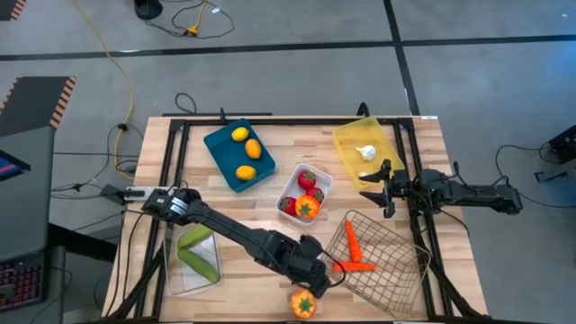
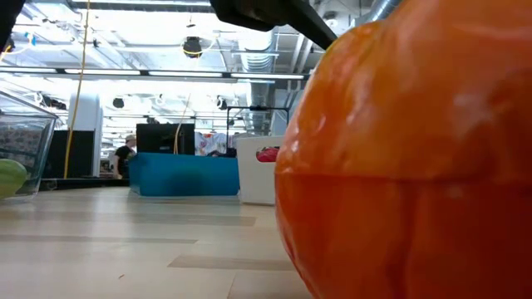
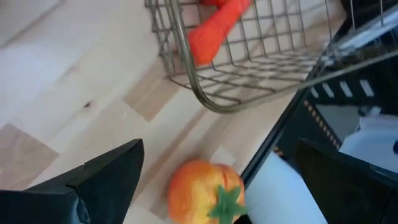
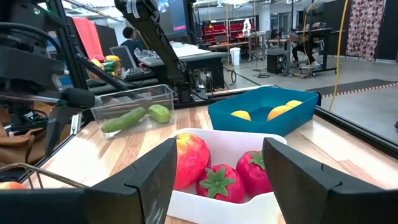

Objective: Sort produce into baskets
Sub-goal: Put the orange tomato into the white bin

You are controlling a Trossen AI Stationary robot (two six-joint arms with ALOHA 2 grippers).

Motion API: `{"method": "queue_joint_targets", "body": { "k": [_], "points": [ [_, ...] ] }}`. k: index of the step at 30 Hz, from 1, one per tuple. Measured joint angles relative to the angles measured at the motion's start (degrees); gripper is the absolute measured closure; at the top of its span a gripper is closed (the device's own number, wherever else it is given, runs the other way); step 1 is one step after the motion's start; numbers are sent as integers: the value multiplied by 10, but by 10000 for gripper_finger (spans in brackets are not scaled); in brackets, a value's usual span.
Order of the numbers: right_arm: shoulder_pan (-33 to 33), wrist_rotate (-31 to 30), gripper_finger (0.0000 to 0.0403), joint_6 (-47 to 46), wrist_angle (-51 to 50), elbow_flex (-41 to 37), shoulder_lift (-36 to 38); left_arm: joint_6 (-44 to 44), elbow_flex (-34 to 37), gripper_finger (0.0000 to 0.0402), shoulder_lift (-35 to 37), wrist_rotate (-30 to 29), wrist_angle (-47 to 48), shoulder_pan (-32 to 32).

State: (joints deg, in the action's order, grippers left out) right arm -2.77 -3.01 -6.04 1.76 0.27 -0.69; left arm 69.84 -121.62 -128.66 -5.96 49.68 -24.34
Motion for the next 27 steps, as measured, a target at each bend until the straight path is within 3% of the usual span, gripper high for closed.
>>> {"method": "queue_joint_targets", "body": {
  "k": [8,20,27],
  "points": [
    [0,0,138,0,0,0,0,35,0,2,0,69,1,-1],
    [0,0,138,0,0,0,0,66,0,2,0,71,10,-8],
    [0,0,138,0,0,0,0,155,0,2,-4,68,3,-15]
  ]
}}
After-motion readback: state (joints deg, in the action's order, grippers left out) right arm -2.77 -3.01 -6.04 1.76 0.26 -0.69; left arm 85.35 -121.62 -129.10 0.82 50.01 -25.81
